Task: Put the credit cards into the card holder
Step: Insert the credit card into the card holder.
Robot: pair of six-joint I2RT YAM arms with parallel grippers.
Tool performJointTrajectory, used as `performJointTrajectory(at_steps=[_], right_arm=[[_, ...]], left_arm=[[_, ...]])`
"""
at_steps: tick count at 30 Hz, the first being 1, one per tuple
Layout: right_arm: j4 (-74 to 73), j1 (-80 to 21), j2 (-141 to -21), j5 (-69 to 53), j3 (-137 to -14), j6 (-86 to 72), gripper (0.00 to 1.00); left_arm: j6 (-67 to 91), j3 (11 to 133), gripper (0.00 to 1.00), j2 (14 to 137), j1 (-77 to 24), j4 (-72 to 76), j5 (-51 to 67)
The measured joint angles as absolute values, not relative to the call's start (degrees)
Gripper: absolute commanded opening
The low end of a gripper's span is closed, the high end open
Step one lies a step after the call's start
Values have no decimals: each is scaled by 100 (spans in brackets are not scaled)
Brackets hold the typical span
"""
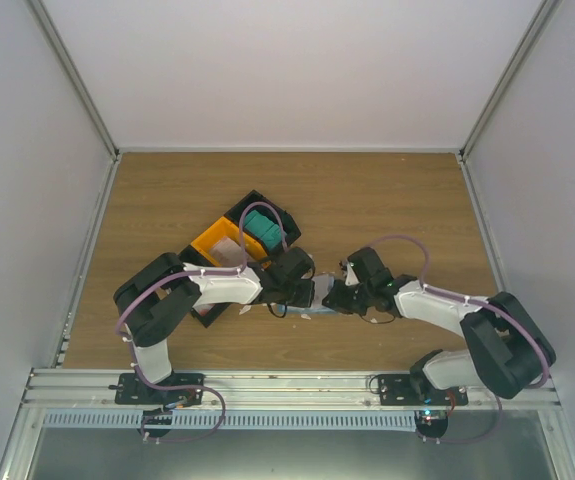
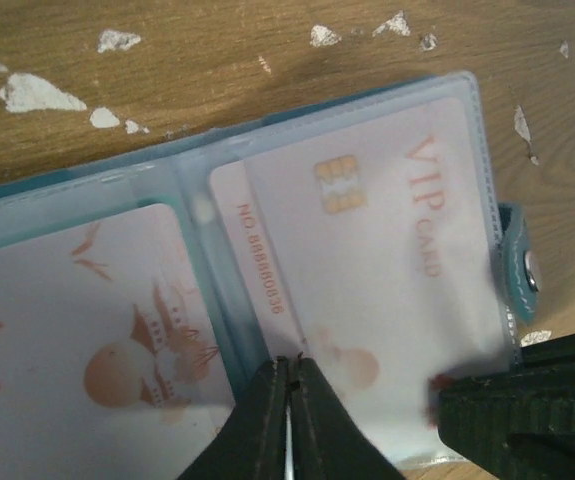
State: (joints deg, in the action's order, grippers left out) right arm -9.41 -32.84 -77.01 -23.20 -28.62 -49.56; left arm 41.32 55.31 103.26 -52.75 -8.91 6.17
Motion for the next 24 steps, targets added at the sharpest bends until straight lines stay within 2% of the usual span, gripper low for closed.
performJointTrajectory(at_steps=[10,17,24], right_arm=[[-1603,-3315,-7789,-1601,-3507,-4407,2],[-2088,-3339,-7824,-1245,-3828,-3957,33],[-2058,-3697,-8403,-1225,-4421,-3811,48]], left_arm=[[4066,5533,37,9647,-5273,-1361,134],[4060,5527,53,8355,-5223,-2099,-602],[4093,5199,62,6997,-4917,-2823,-847]])
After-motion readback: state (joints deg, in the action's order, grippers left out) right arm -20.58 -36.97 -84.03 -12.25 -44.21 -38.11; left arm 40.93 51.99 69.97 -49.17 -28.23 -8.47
